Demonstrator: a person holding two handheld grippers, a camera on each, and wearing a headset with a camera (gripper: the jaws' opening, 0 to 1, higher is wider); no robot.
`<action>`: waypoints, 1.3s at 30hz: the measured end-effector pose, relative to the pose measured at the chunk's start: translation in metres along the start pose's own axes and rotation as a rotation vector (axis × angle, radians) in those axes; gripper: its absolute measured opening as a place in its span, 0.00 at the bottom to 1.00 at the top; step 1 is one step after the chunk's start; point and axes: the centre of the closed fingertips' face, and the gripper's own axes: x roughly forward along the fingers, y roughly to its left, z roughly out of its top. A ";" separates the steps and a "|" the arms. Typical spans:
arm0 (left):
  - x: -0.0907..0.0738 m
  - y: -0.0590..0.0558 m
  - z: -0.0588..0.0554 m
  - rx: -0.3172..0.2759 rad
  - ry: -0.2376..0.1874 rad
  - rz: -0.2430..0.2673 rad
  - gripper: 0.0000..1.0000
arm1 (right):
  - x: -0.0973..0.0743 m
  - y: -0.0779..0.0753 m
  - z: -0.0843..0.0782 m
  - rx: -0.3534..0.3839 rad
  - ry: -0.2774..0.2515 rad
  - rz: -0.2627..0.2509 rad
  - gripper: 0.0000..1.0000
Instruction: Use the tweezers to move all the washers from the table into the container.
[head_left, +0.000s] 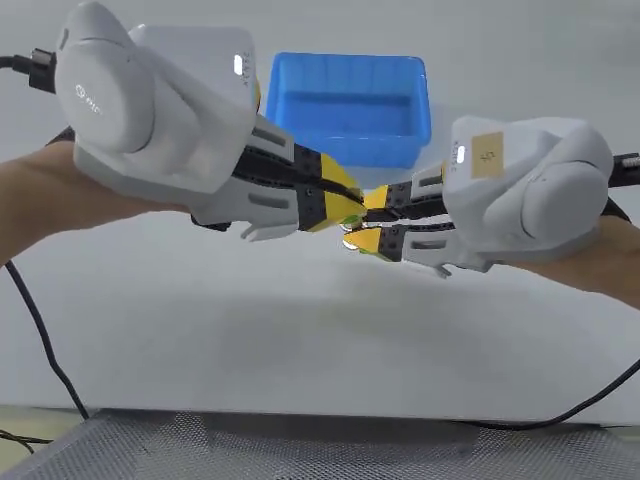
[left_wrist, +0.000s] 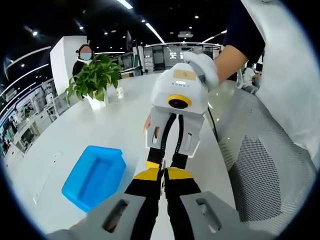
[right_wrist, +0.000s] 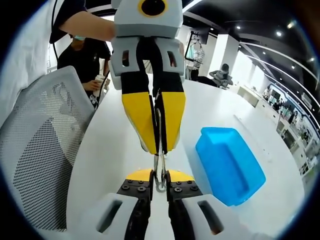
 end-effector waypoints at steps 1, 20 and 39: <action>0.001 0.000 0.000 0.003 -0.001 0.000 0.06 | 0.000 0.000 0.000 -0.001 0.002 -0.001 0.11; 0.008 0.005 -0.014 0.017 0.038 -0.015 0.06 | 0.008 -0.001 -0.011 0.072 0.007 -0.005 0.18; 0.010 0.007 -0.012 -0.007 0.061 -0.043 0.06 | 0.012 0.001 -0.011 0.098 0.008 0.026 0.11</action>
